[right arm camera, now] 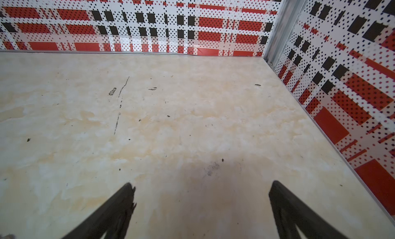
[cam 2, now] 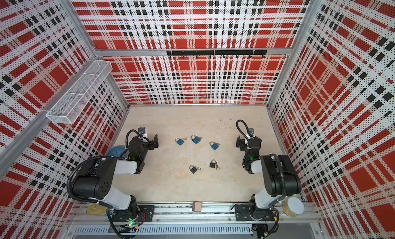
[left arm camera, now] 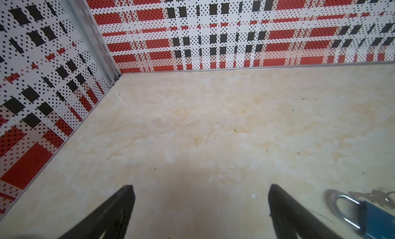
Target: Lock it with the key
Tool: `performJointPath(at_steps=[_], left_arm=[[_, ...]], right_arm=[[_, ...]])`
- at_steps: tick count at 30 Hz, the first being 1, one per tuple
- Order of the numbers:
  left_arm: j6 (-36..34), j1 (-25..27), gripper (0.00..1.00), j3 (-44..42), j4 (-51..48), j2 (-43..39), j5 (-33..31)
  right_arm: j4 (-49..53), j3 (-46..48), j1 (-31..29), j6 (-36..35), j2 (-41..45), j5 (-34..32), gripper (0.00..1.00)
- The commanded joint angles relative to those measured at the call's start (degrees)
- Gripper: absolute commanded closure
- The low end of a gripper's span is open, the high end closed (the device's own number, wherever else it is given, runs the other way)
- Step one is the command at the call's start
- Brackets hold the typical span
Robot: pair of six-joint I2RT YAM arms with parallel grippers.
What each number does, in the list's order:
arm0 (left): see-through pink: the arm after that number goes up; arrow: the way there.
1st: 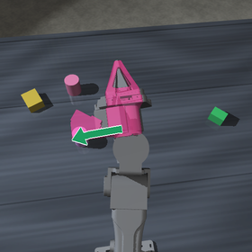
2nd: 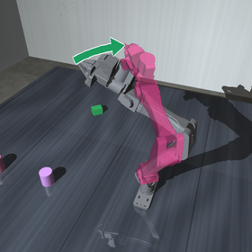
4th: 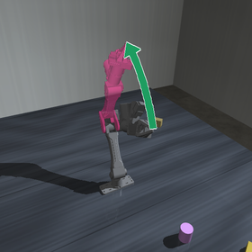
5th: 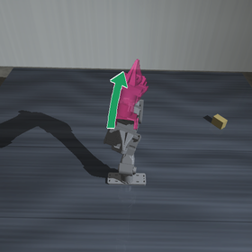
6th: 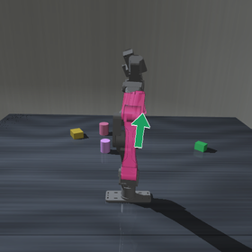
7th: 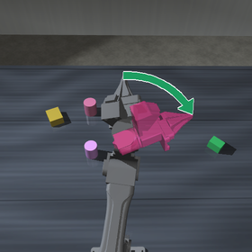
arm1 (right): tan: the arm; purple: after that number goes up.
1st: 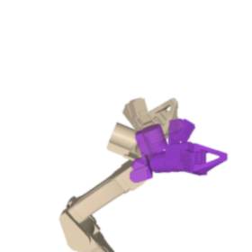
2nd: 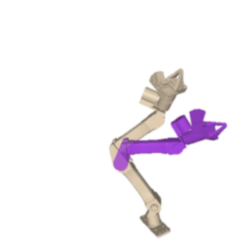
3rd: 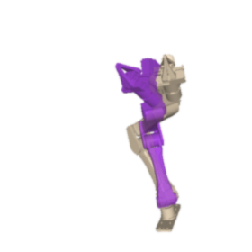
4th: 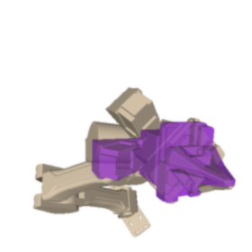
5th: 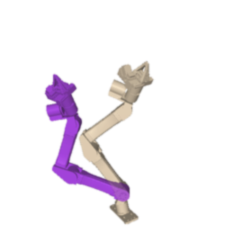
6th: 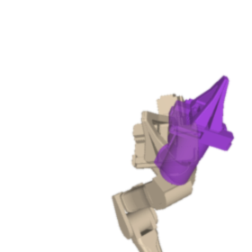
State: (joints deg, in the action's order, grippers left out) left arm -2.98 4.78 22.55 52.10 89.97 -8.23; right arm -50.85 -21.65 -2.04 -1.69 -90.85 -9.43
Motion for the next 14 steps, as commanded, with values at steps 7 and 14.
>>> performJointPath(at_steps=[7, 14], left_arm=[[0.1, 0.5, 0.01, 0.3, 2.0, 0.2, -2.5], [0.0, 0.2, 0.01, 0.6, 1.5, 0.3, -1.8]], right_arm=[[-3.3, -0.7, 0.0, -0.1, -0.2, 0.5, 0.00], [-3.3, -0.8, 0.1, 0.0, -0.2, 0.5, 0.00]])
